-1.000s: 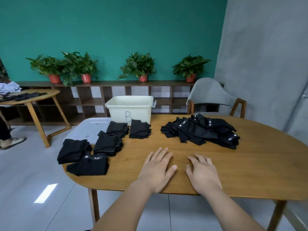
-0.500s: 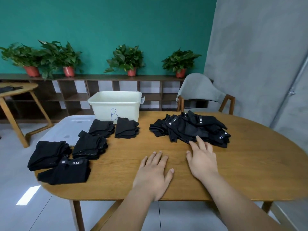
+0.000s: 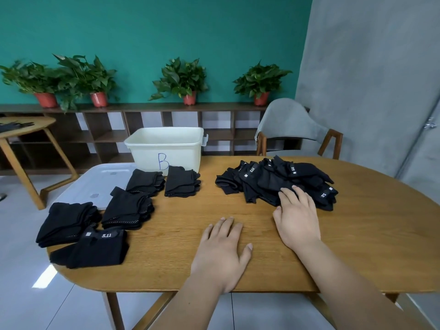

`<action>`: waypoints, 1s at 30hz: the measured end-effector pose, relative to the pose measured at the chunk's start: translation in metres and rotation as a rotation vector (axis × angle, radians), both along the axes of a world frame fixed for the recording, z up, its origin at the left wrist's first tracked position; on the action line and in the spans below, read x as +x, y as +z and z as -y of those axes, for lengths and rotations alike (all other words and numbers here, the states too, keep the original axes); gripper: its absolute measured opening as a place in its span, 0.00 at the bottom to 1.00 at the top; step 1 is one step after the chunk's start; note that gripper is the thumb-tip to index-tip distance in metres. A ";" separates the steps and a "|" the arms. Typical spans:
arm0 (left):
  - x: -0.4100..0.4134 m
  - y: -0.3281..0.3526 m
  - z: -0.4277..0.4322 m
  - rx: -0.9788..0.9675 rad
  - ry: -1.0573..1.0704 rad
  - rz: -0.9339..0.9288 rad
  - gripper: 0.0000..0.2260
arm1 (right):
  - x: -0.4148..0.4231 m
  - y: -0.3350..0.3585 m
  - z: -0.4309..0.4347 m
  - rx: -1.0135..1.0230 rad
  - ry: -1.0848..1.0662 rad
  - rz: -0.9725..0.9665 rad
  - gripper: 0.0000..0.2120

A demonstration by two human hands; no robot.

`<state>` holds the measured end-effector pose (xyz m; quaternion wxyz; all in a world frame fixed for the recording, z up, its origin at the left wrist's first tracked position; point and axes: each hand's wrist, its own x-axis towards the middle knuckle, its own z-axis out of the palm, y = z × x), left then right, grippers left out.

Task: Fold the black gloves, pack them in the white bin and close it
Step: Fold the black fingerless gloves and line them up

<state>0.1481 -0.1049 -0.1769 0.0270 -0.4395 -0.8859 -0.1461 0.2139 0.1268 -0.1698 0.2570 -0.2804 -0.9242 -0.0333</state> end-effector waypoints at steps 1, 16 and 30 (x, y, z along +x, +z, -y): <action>0.000 0.000 0.000 0.003 0.001 0.001 0.30 | 0.003 -0.001 0.002 0.039 0.042 -0.072 0.21; 0.009 0.006 0.010 0.165 -0.073 -0.083 0.27 | 0.056 -0.005 0.052 -0.106 0.527 -0.078 0.07; 0.013 0.004 0.012 0.208 -0.051 -0.209 0.17 | 0.048 -0.013 0.040 -0.169 0.219 -0.169 0.09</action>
